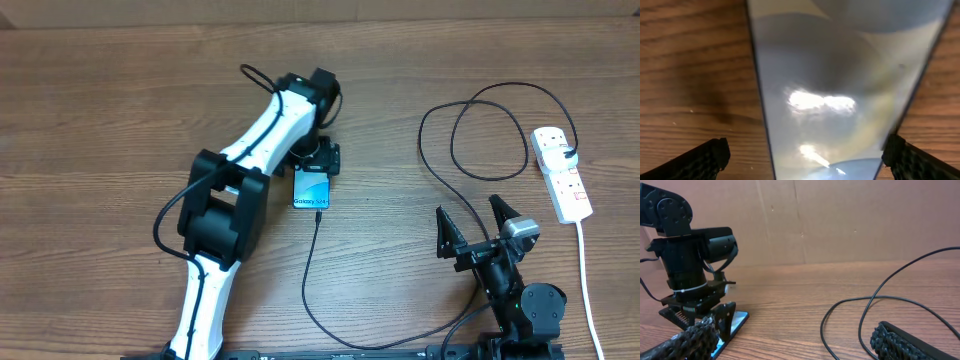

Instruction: Plug charger to phone and switch on socket

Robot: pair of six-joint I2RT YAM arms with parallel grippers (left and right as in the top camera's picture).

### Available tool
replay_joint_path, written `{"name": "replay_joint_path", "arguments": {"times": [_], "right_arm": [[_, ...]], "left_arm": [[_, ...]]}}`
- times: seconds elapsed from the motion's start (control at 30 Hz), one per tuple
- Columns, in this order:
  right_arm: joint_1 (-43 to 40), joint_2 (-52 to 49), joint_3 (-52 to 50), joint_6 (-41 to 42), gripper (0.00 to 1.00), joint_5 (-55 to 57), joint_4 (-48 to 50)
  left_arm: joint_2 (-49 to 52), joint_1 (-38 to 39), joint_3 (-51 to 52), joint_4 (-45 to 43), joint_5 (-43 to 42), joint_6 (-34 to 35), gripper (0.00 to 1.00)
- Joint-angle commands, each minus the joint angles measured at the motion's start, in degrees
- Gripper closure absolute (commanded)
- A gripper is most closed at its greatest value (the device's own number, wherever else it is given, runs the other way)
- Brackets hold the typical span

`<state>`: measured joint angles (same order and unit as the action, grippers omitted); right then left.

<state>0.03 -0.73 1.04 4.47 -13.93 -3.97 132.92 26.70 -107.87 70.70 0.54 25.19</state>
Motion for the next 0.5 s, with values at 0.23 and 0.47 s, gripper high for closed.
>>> {"name": "replay_joint_path", "arguments": {"times": [0.23, 0.47], "right_arm": [[0.2, 0.5, -0.6, 0.0, 0.0, 0.6, 0.3], [0.2, 0.5, -0.6, 0.0, 0.0, 0.6, 0.3]], "left_arm": [[0.8, 2.2, 1.3, -1.3, 3.6, 0.8, 0.01], [0.8, 2.2, 1.3, -2.7, -0.9, 0.8, 0.01]]}}
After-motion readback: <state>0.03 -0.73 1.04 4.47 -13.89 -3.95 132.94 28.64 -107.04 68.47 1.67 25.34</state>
